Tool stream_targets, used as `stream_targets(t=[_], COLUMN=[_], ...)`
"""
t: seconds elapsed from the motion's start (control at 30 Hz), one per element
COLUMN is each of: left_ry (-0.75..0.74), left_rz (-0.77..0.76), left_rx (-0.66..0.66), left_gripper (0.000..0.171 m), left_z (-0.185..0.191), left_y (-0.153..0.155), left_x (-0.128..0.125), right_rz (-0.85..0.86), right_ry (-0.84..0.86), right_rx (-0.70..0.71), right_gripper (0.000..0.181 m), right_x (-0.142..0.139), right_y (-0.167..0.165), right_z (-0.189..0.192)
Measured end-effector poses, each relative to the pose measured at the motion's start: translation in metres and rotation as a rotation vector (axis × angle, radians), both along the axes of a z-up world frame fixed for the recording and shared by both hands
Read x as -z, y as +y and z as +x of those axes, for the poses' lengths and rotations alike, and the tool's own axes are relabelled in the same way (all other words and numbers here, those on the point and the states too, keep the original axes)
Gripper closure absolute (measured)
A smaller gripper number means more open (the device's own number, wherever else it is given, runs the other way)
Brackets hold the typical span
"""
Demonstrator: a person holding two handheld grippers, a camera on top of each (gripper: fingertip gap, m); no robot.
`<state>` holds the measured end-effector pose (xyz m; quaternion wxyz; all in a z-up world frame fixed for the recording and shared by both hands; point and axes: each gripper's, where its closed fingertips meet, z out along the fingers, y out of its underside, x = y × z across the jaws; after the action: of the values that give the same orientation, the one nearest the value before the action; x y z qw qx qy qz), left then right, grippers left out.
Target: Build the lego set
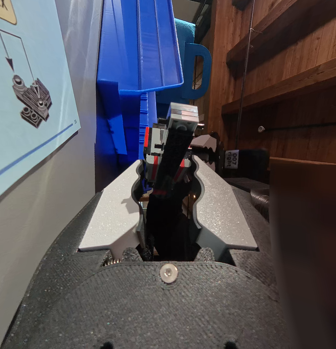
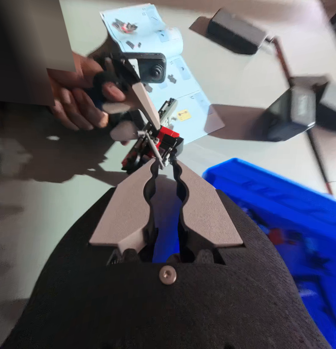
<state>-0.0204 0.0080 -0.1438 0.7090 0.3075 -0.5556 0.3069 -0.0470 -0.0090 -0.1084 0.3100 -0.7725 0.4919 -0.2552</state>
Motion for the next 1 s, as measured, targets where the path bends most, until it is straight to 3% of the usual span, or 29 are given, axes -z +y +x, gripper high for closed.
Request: stream_targets(t=[0.1,0.17,0.33,0.47,1.0], left_ry=[-0.002,-0.005,-0.007,-0.018,-0.021], left_rz=[-0.008,-0.006,-0.006,-0.007,-0.004], left_rx=[0.007,0.016,0.033,0.039,0.041], left_gripper=[0.122,0.122,0.122,0.122,0.122], left_z=[-0.001,-0.003,-0.007,-0.007,-0.006], left_y=[0.000,0.001,0.002,0.002,0.002], left_x=[-0.002,-0.001,-0.002,-0.001,0.000], right_rz=[0.253,0.298,0.051,0.014,-0.104], right_ry=[0.121,0.163,0.155,0.161,0.206], right_rx=[-0.001,-0.014,-0.199,-0.305,-0.368], right_gripper=[0.164,0.164,0.165,0.171,0.173], right_x=[-0.002,-0.001,0.008,0.008,0.022], right_y=[0.006,0.007,0.011,0.021,0.020], right_z=[0.000,0.001,0.003,0.005,0.008])
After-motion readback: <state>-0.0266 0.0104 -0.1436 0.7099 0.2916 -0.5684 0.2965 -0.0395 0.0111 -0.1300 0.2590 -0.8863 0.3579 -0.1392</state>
